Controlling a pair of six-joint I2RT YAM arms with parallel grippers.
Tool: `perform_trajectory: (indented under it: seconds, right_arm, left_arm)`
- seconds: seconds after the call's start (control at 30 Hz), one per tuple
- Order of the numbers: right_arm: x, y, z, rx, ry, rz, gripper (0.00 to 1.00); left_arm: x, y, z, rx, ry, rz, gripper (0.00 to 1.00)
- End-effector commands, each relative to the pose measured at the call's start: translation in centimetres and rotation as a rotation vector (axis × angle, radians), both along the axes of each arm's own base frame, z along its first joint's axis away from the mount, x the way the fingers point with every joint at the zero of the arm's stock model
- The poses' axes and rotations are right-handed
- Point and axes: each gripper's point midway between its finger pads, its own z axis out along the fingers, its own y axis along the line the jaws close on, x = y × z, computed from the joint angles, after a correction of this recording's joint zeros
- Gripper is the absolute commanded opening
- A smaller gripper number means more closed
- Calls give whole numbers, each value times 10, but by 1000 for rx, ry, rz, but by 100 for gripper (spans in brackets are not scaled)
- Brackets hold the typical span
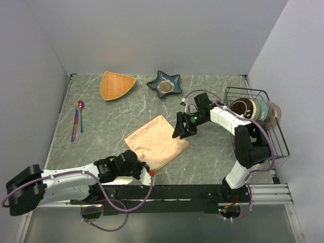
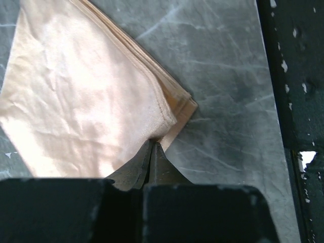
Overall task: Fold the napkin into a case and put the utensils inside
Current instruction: Pick up the top corner of the square folded napkin from the center of the board.
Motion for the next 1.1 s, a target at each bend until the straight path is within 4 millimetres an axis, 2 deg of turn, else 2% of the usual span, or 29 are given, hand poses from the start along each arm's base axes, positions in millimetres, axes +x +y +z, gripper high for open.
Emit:
perform_trajectory:
  seconds: [0.0,0.1,0.3,0.43,0.47,0.5,0.53,0.57,0.6,0.67,0.7,0.83,0.87,1.07]
  right_arm:
    - [9,1,9,9,-35,-1,75]
    - [8,0,9,9,-34,1,74]
    - [11,-3,6,11,-23,-13,75]
    - [12,-3,5,11,-21,-15,76]
    - [12,-3,5,11,-21,-15,76]
    - [12,-3,5,12,-21,-14,77]
    - [12,-4,5,13,-21,-13,77]
    - [12,-4,6,14,-25,-12,77]
    - [12,-4,6,12,-28,-9,78]
    - [11,-4,7,14,-25,-9,79]
    - [11,-4,6,16,-22,-9,79]
    - [11,-3,6,21,-17,-8,80]
    - [10,-3,6,23,-16,-8,80]
    - [10,-3,8,27,-17,-4,81]
  left_arm:
    - [-4,-12,19,-63,41,-14,1]
    - [0,-13,20,-75,52,12,1]
    - [16,-21,39,-129,107,68,1]
    - [36,-31,61,-188,154,127,1]
    - [43,-28,57,-174,172,151,1]
    - [46,-30,63,-172,179,146,1]
    - [41,-31,61,-151,189,90,1]
    - [33,-24,52,-104,211,73,4]
    - [27,-19,46,-77,216,41,21]
    - [16,-15,43,-57,163,-22,39]
    - [11,-10,31,-38,150,-26,48]
    - [9,0,12,40,111,-52,54]
    - [10,3,4,72,122,-44,55]
    - [16,2,-9,108,77,-57,53]
